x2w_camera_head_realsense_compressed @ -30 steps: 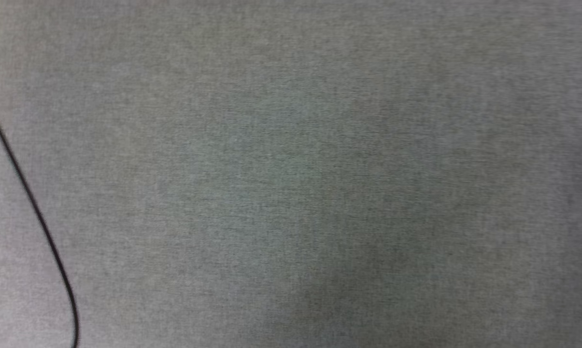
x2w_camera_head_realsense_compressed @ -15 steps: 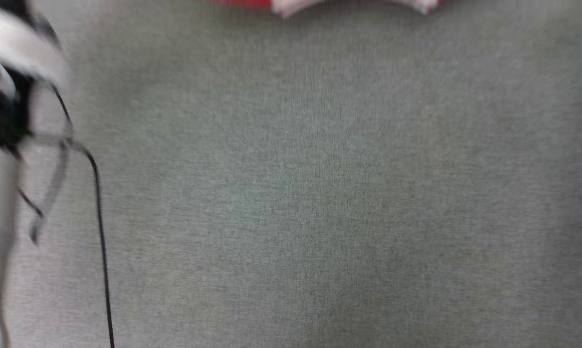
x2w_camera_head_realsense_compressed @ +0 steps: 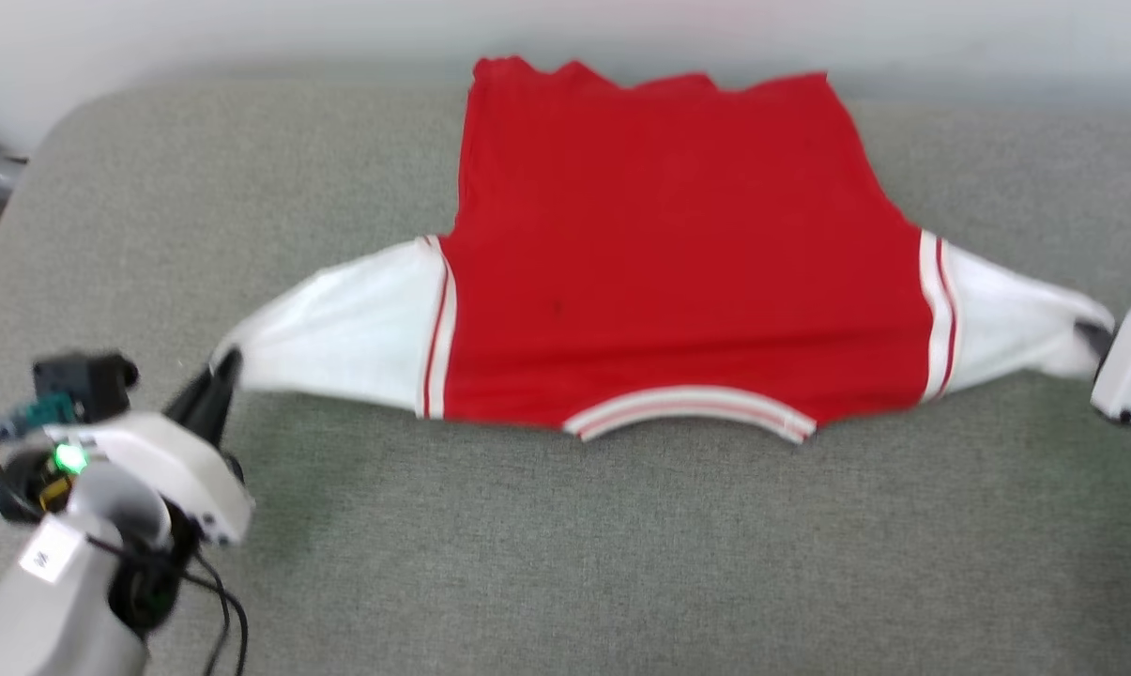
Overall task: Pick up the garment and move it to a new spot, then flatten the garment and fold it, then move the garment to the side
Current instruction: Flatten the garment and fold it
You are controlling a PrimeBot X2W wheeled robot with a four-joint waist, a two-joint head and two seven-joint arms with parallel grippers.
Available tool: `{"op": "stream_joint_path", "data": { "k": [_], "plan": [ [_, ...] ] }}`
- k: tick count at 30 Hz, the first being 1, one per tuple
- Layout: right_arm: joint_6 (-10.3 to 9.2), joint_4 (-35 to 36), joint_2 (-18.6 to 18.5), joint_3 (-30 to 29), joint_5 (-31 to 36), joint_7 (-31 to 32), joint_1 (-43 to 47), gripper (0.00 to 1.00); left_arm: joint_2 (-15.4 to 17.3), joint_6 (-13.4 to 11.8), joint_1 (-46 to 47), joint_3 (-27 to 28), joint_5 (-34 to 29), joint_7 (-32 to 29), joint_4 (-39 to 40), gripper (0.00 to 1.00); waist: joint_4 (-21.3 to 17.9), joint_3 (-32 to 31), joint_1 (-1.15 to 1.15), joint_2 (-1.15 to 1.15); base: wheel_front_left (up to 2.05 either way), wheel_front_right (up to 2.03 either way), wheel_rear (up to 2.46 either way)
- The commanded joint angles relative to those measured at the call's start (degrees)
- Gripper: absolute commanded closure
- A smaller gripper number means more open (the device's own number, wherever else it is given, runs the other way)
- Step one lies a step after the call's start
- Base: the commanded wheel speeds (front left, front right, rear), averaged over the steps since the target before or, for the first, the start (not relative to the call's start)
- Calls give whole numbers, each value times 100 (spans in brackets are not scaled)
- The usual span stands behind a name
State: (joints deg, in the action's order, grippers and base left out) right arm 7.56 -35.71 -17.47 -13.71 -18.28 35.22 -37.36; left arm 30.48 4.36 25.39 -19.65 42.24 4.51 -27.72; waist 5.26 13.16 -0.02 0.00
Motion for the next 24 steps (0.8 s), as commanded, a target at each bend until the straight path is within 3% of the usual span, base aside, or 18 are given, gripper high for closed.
{"op": "stream_joint_path", "data": {
  "k": [1,11,24],
  "plan": [
    [-14,-2,-62,-112,-78,85,313,100,75,-110,-341,22,84,-84,74,100,-27,-303,2,0,0,0,0],
    [-13,381,155,-385,-651,734,1602,100,311,-564,-1832,-54,263,-490,1044,100,-129,-895,2,0,0,0,0],
    [-12,2151,7,-221,-777,2231,3183,100,796,-1230,-3318,-168,548,-1496,2816,100,-247,-1048,2,0,0,0,0]
  ]
}}
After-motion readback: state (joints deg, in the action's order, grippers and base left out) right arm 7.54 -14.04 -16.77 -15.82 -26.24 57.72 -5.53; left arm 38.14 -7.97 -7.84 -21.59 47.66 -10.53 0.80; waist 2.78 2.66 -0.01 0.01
